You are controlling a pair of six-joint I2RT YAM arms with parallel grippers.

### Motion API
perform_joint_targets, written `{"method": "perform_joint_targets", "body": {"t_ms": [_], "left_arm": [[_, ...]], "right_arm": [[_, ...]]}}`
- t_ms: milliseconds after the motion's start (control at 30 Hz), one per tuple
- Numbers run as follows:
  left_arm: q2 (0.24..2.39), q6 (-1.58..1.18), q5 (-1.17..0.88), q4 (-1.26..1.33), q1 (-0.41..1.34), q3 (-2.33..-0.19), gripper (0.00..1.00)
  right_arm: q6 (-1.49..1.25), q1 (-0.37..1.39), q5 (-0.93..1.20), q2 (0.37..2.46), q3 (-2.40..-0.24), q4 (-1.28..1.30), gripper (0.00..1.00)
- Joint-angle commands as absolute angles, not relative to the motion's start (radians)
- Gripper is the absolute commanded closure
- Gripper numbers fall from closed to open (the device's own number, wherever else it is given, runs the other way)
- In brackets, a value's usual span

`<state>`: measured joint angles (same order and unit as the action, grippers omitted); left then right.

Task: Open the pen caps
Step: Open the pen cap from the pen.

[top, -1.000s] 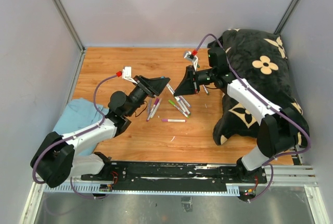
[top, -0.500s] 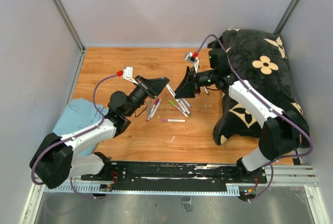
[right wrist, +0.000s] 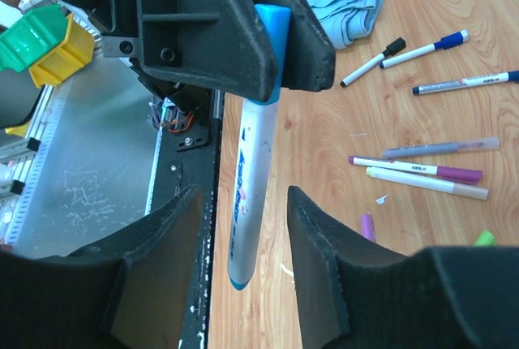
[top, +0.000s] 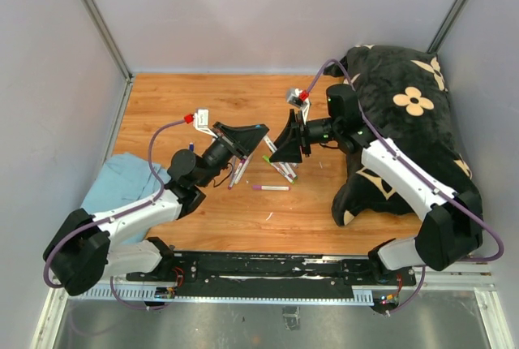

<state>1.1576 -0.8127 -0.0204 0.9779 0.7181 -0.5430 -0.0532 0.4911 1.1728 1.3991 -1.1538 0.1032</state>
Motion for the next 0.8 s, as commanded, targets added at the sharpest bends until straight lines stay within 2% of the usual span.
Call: {"method": "perform_joint_targets", "body": {"t_ms": [0, 133, 167, 500, 700, 767], "left_arm": [[1.185, -0.800, -0.021, 1.052, 0.730, -0.538, 1.00], [1.190, -0.776, -0.020, 1.098, 0.730, -0.539, 1.00], [1.185, -0.743, -0.016, 1.095, 0.726, -0.550, 1.00], [1.228, -0.707, -0.128, 0.872, 0.459, -0.899, 1.00], [1.184, -0.688, -0.112, 0.783, 0.447, -0.945, 1.00], [1.162, -0.684, -0.110, 0.745, 0.445, -0.932, 1.00]], "right_arm": [[-0.101, 0.513, 1.153, 1.400, -1.145, 0.062, 0.60], [-0.133, 0.512, 1.176, 1.408, -1.144, 0.047, 0.96], [-0.142, 0.512, 1.188, 1.411, -1.142, 0.041, 0.99], [-0.294, 0.507, 1.316, 1.445, -1.065, -0.158, 0.99], [-0.218, 0.501, 1.292, 1.426, -1.081, -0.088, 0.99], [-0.099, 0.498, 1.254, 1.422, -1.103, 0.021, 0.99]]}}
